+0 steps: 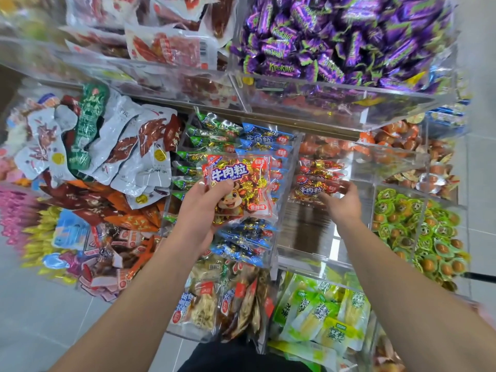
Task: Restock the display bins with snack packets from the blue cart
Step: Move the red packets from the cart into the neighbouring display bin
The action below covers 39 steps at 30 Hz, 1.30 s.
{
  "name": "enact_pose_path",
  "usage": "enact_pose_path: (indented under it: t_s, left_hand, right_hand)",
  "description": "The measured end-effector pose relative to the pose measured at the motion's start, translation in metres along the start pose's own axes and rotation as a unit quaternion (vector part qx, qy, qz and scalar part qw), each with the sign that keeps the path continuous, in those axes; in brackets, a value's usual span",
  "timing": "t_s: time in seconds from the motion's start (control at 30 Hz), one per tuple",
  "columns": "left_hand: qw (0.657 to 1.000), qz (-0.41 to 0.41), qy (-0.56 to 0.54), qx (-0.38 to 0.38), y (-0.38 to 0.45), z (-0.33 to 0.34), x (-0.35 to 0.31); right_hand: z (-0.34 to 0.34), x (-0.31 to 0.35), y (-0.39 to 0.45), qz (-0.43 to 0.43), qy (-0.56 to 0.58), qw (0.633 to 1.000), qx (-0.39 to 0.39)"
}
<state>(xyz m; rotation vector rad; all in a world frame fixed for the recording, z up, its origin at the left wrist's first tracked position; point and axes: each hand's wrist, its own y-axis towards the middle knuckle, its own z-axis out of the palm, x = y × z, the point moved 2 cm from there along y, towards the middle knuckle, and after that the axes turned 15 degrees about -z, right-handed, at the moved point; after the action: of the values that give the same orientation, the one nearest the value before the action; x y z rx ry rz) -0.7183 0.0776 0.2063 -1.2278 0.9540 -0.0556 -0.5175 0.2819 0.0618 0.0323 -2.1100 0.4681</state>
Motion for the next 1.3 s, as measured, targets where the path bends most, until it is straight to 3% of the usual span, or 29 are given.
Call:
enact_pose_path:
  t_s: [0.23,0.4,0.47,0.63,0.8,0.93,1.3]
  left_hand:
    - [0.998,0.045,0.032,0.002,-0.003,0.002,-0.001]
    - [0.985,0.13,0.115,0.012,-0.014,0.015,-0.002]
    - [0.972,0.156,0.176,0.008,-0.02,0.022,-0.003]
    - [0.951,0.189,0.243,0.017,-0.026,0.036,-0.003]
    - [0.983,0.133,0.129,-0.002,-0.019,0.03,-0.005]
    - [0.992,0.086,0.091,-0.011,-0.013,0.025,-0.005]
    - [0.998,0.052,0.041,0.007,-0.009,0.024,-0.004]
  right_hand:
    - [-0.024,0.029,-0.044,-0.01,0.085,0.993,-0.079]
    - [-0.02,0.097,-0.097,-0.116,0.207,0.955,0.179]
    - [-0.019,0.113,-0.108,-0.17,0.192,0.941,0.219]
    - [-0.034,0.113,-0.109,-0.17,0.221,0.946,0.163]
    - [-0.076,0.087,-0.099,-0.126,0.295,0.946,0.038]
    - [-0.092,0.05,-0.08,-0.121,0.189,0.973,-0.056]
    - [-0.019,-0.027,-0.03,-0.043,-0.004,0.999,-0.011]
